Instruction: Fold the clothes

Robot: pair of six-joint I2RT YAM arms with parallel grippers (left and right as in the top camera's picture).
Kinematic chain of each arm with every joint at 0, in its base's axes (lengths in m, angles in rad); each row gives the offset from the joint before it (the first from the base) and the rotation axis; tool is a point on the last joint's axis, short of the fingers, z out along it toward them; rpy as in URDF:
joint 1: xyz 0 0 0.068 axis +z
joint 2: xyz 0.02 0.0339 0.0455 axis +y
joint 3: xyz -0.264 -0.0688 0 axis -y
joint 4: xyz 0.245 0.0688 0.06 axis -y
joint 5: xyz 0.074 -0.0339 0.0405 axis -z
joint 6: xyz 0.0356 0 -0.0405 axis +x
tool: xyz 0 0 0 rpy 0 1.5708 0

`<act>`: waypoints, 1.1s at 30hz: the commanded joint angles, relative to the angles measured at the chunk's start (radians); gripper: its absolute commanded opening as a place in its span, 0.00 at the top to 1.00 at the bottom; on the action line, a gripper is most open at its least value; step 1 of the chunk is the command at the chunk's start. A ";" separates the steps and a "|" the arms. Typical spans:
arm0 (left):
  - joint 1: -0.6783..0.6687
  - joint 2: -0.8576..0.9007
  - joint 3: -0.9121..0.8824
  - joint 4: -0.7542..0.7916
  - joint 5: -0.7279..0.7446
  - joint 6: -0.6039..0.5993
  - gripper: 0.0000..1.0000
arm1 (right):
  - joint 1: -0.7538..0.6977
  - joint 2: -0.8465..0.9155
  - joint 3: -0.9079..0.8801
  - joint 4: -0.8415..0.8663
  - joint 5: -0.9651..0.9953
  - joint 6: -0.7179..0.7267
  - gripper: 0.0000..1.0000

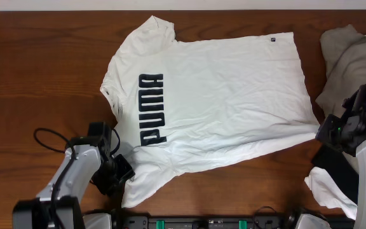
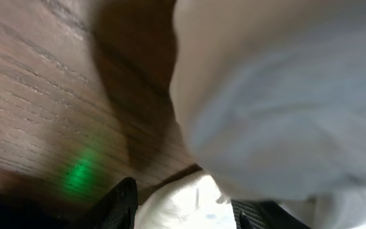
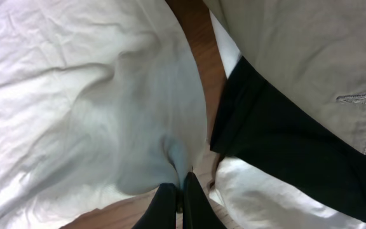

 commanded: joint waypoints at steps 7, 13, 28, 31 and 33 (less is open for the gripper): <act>0.004 0.067 -0.004 0.029 0.069 0.048 0.53 | -0.010 -0.008 0.022 -0.001 0.014 -0.014 0.98; 0.004 0.067 -0.004 0.029 0.090 0.071 0.80 | -0.010 -0.008 0.022 -0.001 0.014 -0.014 0.99; 0.004 -0.011 0.096 -0.097 0.097 0.244 0.94 | -0.010 -0.008 0.022 0.000 0.014 -0.014 0.99; 0.004 -0.084 0.151 -0.151 0.103 0.283 0.94 | -0.010 -0.008 0.022 0.000 0.015 -0.014 0.99; 0.004 -0.138 0.190 -0.179 0.127 0.303 0.94 | -0.010 -0.008 0.022 -0.001 0.014 -0.014 0.99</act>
